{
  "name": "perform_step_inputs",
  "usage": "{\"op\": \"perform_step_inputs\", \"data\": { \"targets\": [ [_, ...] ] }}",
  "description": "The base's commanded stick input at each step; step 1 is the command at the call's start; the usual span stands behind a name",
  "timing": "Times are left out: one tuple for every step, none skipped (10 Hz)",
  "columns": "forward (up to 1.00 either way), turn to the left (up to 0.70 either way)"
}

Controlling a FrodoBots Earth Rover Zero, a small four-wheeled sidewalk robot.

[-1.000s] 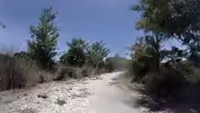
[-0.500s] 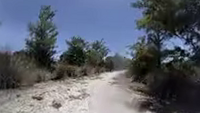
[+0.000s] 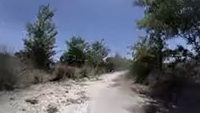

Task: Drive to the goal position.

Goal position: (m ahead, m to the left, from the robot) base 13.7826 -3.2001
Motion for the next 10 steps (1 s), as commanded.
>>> {"op": "perform_step_inputs", "data": {
  "targets": [
    [0.3, 0.0],
    [0.3, 0.0],
    [0.3, 0.0],
    [0.3, 0.0],
    [0.3, 0.0],
    [0.3, 0.0],
    [0.3, 0.0],
    [0.3, 0.0],
    [0.3, 0.0],
    [0.3, 0.0]
  ]
}}
